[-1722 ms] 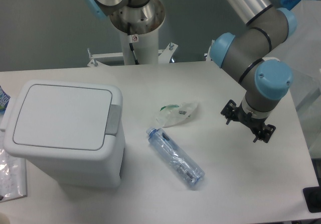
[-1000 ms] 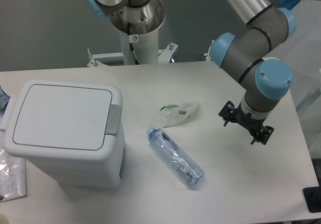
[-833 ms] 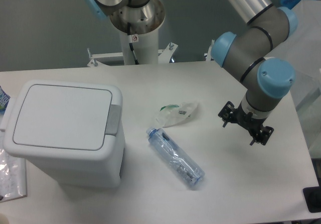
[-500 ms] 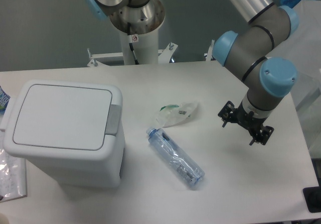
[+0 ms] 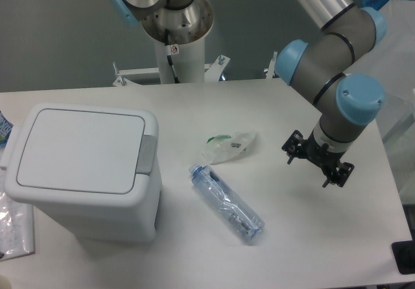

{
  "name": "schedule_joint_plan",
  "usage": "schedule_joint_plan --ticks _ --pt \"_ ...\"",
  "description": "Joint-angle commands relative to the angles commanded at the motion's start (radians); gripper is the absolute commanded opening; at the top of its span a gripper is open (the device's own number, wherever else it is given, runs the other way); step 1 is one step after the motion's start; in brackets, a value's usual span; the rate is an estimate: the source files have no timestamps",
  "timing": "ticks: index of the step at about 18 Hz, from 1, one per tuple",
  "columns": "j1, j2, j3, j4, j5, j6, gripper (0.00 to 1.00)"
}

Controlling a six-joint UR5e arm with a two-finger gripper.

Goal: Open the trash can
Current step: 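Move the gripper over to the grey tab on the trash can lid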

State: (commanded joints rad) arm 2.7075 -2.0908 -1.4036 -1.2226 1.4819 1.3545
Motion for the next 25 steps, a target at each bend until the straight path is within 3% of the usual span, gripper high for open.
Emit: schedule_joint_plan --ticks 7,15,21,25 --pt "-0.014 0.074 0.0 -0.047 -0.216 -0.17 1.0" --pt "-0.147 0.169 0.037 -0.061 -0.465 -0.531 1.0" --pt "-0.178 0.238 0.041 -0.06 -0.606 -0.62 1.0" --pt "-0.205 0.276 0.025 -0.061 -0.624 -0.65 1.0"
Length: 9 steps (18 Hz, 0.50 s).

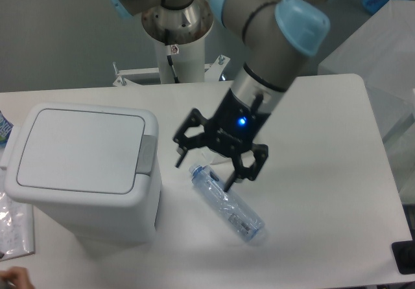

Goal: Open the trash can
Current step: 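Move the gripper over to the grey tab on the trash can lid, then press down on the grey lid tab with the gripper fingers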

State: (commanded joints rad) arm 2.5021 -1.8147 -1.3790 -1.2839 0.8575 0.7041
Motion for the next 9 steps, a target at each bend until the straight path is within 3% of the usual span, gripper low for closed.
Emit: schedule_joint_plan --ticks 9 --pt "-0.022 0.009 -0.052 0.015 0.017 0.02 1.0"
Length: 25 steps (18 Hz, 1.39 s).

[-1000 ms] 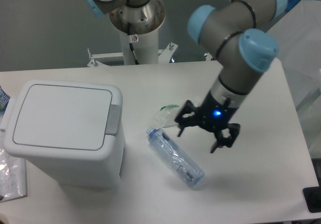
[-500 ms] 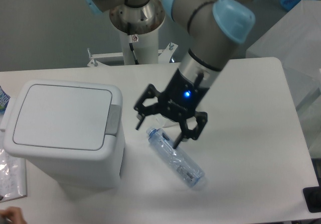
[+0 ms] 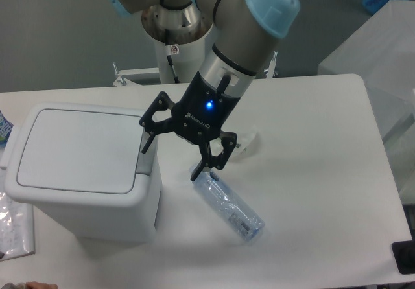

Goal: Open the trash can
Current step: 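Press down on the grey lid tab with the gripper fingers, then lift the gripper away from the opened trash can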

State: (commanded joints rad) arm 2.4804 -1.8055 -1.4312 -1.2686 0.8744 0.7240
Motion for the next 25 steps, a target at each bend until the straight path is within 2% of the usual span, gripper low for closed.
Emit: schedule_joint_plan --ticks 9,21,25 --pt "-0.002 -0.009 -0.035 0.028 0.052 0.023 1.0" --pt "0.002 -0.011 -0.018 0.02 0.054 0.011 1.0" --pt "0.032 -0.011 -0.009 0.026 0.063 0.023 1.0"
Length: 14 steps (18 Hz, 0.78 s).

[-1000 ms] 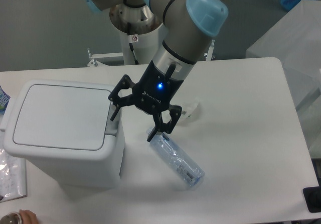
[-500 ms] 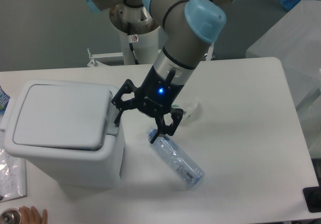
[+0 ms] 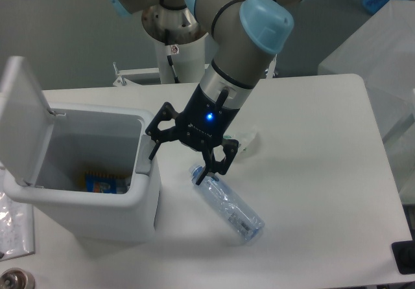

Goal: Open the trash can
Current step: 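Lift the gripper away from the opened trash can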

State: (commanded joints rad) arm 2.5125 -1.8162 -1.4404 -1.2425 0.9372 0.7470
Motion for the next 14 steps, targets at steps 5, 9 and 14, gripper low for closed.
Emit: schedule_joint_plan --ticks 5,9,14 --pt "0.083 -0.018 -0.002 -0.002 0.06 0.103 1.0" --pt "0.137 -0.044 -0.005 -0.002 0.126 0.205 1.0" --pt "0.17 -0.093 -0.002 -0.002 0.257 0.394 1.0"
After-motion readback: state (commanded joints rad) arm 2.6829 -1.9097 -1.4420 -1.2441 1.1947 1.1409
